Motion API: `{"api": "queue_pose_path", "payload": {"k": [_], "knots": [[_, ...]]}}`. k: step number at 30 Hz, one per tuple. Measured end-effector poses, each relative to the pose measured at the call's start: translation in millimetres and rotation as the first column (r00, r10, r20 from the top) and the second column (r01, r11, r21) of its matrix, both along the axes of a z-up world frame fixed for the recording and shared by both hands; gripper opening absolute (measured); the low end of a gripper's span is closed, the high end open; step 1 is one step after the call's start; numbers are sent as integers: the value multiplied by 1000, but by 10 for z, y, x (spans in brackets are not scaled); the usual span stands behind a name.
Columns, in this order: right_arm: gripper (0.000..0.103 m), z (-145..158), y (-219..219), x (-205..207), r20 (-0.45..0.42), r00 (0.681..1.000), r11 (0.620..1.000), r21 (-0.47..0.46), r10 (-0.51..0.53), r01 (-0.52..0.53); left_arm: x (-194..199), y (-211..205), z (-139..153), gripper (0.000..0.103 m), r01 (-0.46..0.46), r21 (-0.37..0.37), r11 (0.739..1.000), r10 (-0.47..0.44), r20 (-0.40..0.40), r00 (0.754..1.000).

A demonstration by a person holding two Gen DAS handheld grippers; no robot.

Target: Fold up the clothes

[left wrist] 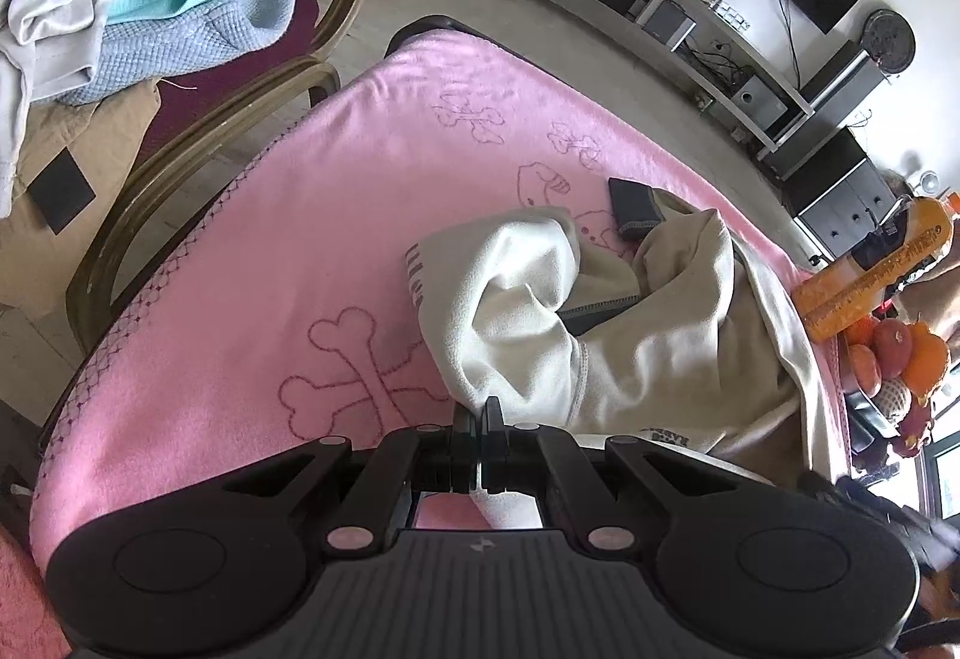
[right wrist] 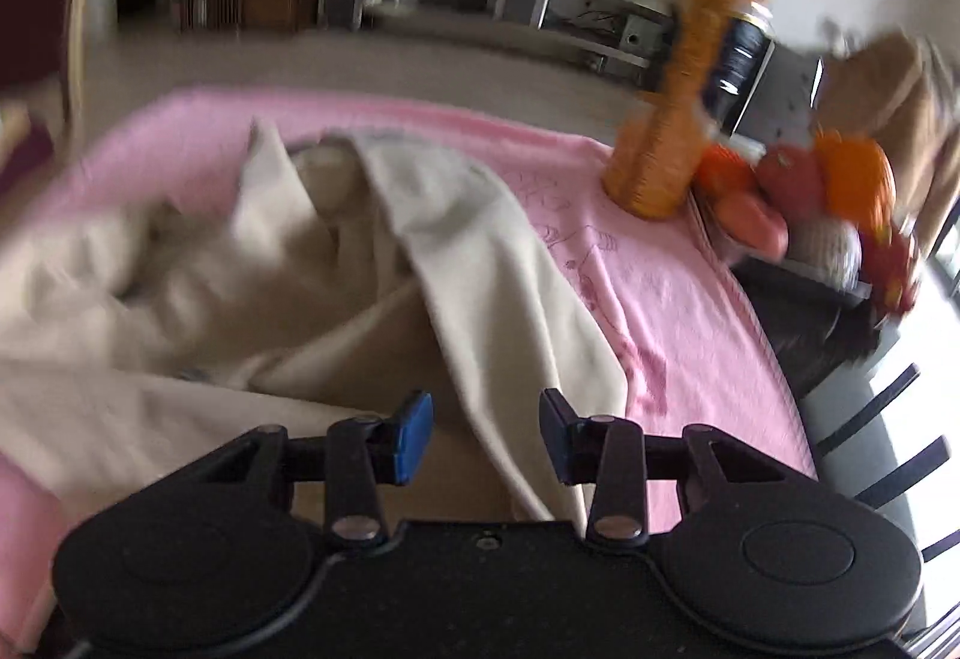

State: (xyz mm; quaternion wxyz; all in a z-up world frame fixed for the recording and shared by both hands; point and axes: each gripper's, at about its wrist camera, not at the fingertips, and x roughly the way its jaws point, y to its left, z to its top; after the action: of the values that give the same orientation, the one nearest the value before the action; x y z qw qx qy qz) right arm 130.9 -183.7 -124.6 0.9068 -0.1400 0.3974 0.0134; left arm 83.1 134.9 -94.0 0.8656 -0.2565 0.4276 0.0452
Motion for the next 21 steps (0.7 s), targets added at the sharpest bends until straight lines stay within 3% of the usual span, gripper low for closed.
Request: {"api": "queue_pose_path", "payload": {"k": [4,5,7,9,11,14,17,21], "knots": [[38,-161,258,228,-12,1000,995,-100,19,-20,25,5,-39,0,10,-10,1000,-10,-5,1000],[31,-206,308,260,-14,1000,990,-141,15,-17,26,8,-38,0,12,-11,1000,-12,-4,1000],[1,-232,279,288,-4,1000,982,-185,-25,24,21,22,-20,0,17,-12,1000,-17,0,1000],[2,-25,-114,180,13,992,992,-40,-122,123,6,41,20,0,25,-17,1000,-24,12,1000],[1,182,-507,72,15,975,970,107,-220,217,-7,59,70,0,30,-33,999,-30,22,999],[1,492,-1097,-89,-9,933,883,321,-359,343,-34,92,151,0,37,-79,996,-35,29,999],[1,753,-1684,-249,-63,874,743,501,-481,445,-64,63,234,0,46,-103,994,-43,32,999],[1,381,-2304,-489,-171,805,621,551,-569,557,-84,-105,246,0,67,-65,996,-66,13,998]]}}
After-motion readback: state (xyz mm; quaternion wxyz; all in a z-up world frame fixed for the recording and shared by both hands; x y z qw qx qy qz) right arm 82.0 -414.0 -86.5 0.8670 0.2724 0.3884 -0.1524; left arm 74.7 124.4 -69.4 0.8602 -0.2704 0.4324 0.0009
